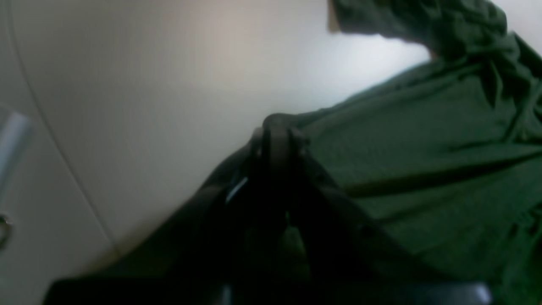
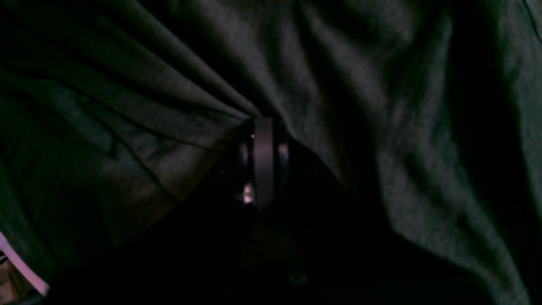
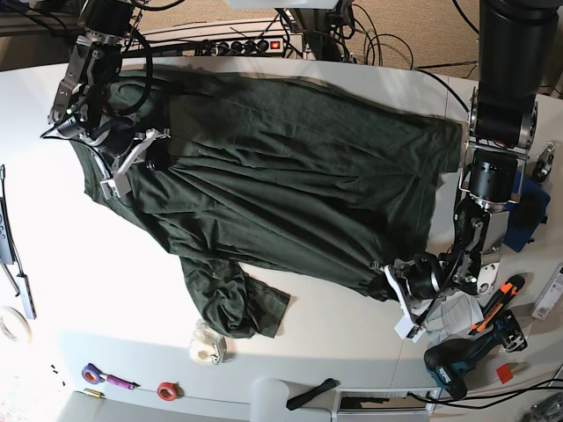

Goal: Layout the t-shirt on the table in an organized manner, then fold the t-shirt properly
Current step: 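Drag the grasped fabric with both grippers to smooth the shirt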

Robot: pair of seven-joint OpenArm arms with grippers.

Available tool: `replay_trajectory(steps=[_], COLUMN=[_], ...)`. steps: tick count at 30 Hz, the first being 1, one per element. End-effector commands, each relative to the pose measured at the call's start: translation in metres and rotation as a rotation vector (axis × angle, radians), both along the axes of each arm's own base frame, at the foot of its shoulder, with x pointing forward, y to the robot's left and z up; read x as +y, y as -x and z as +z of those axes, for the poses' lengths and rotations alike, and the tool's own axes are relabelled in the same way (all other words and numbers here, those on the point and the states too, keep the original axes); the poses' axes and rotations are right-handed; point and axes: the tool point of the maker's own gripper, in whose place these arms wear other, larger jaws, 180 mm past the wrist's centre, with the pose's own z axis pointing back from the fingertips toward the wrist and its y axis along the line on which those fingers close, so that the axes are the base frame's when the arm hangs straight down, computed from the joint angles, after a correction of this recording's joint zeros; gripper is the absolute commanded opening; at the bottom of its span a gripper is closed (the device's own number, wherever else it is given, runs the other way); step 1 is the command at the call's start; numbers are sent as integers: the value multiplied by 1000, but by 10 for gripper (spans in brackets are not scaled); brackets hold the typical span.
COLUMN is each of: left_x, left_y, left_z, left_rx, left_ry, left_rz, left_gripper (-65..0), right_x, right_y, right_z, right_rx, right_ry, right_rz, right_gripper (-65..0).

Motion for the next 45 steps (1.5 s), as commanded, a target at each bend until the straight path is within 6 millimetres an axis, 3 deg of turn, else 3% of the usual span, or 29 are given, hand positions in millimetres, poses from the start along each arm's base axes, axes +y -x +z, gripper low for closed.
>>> replay_trajectory(steps=[1,10,11,14,16,22,26,28,32,35,39,45], left_x=[6,40,42,47,52,46,8,-1,11,14,12,12], left_y=[-20,-42,-43,-45,-47,-40,-12,-6,-15,-9,3,2], left_z=[27,27,28,28,28,24,20,21,14,3,-12,-8], left_rx=[-83,-184,-190,-190,-187,-154,-84,-87,-117,-102,-70,-69], left_ry=[8,-148,-154,-160,-167,-154,-62,-30,-64,-76,-74,-35], left_rz=[29,168,179,217,251,194,-47,-93,-3,14,1,16], left_gripper=[-650,-650,-604,-318,-218,-235,-361,-367,-364,-364,-364,-363], right_x=[-23,-23,-23,-23,-23,-23,-23,-23,-23,-21,-20,-38], right_y=[40,39,39,39,39,39,39,39,39,36,27,-7], right_z=[-28,-27,-28,-27,-28,-27,-27,-27,-27,-24,-13,25], right_rx=[208,204,204,204,204,204,204,203,202,199,170,33], right_ry=[133,132,132,132,132,132,130,129,129,111,65,14], right_rz=[6,5,5,5,5,5,5,5,6,10,17,-20], right_gripper=[-650,-650,-650,-650,-650,-650,-650,-650,-650,-650,-462,-452])
